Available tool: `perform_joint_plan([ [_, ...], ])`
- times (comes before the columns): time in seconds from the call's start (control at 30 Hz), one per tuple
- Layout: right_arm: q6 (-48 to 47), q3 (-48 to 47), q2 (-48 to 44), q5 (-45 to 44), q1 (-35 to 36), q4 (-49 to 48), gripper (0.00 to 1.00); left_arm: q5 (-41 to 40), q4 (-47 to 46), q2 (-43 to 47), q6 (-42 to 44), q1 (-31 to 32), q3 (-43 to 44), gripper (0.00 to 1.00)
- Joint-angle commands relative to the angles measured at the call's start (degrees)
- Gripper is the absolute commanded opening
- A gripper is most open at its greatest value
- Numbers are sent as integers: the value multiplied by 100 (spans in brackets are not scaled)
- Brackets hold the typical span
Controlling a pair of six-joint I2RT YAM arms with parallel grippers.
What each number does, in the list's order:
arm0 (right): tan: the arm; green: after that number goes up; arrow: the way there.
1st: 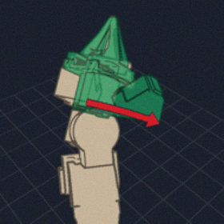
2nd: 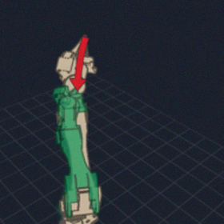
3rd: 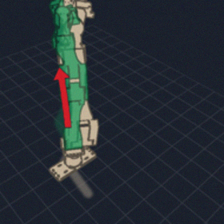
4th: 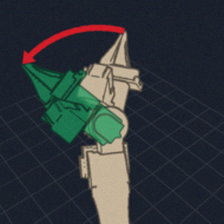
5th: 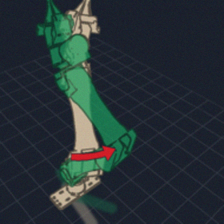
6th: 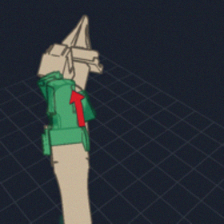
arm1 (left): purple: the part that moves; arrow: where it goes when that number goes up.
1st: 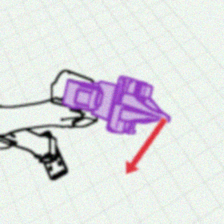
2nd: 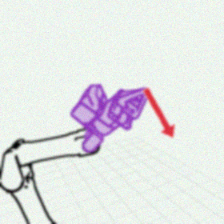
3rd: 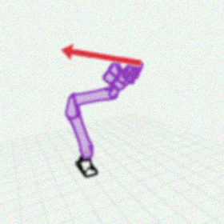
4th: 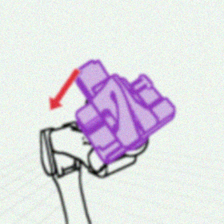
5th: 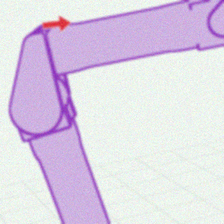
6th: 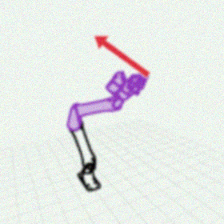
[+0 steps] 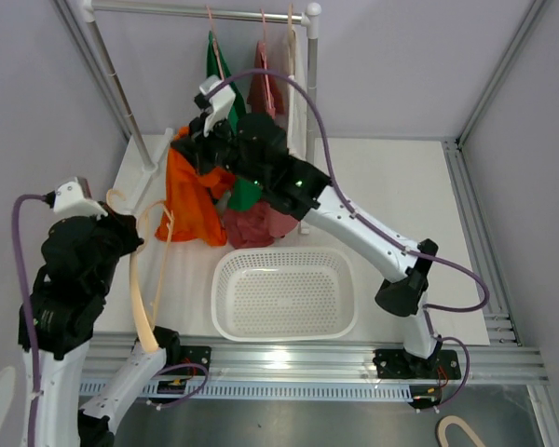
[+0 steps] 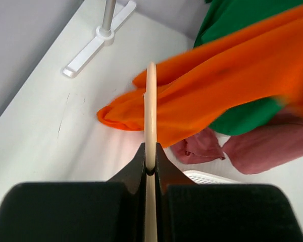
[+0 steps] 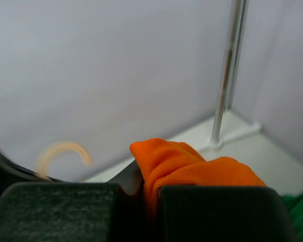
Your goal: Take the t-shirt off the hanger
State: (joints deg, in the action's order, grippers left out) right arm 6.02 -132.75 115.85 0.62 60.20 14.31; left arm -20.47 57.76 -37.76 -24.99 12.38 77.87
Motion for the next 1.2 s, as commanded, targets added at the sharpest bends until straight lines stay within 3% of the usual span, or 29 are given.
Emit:
perform_joint_plan([
  [0.0,-513,-1173,-133,-53,88,-67,0,-273,-783,-161,30,10,-254,1],
  [0.1,-785,-1499,-317,-54,175,-444,0,-501,-1117,-355,-14,10,-535,1],
  [0.37,-1832,-921,-1503,-581,633,-1964,0,-1047,-1864,-732,91,1,-685,1],
  [0.77,-2466,-639,-2541,-809,668,-2258,0,-872,-3033,-1533,-24,1,-1001,1],
  [0.83,-2378,-123,-2986,-914,668,-2283,0,-801,-3217,-1655,99,1,-870,1],
  [0.97,-2106,2212,-3806,-1187,642,-2871,0,-731,-3314,-1884,547,1,-352,1],
  [1.17,-1394,3315,-4368,-1293,606,-2617,0,-722,-3393,-1998,829,-8,114,1],
])
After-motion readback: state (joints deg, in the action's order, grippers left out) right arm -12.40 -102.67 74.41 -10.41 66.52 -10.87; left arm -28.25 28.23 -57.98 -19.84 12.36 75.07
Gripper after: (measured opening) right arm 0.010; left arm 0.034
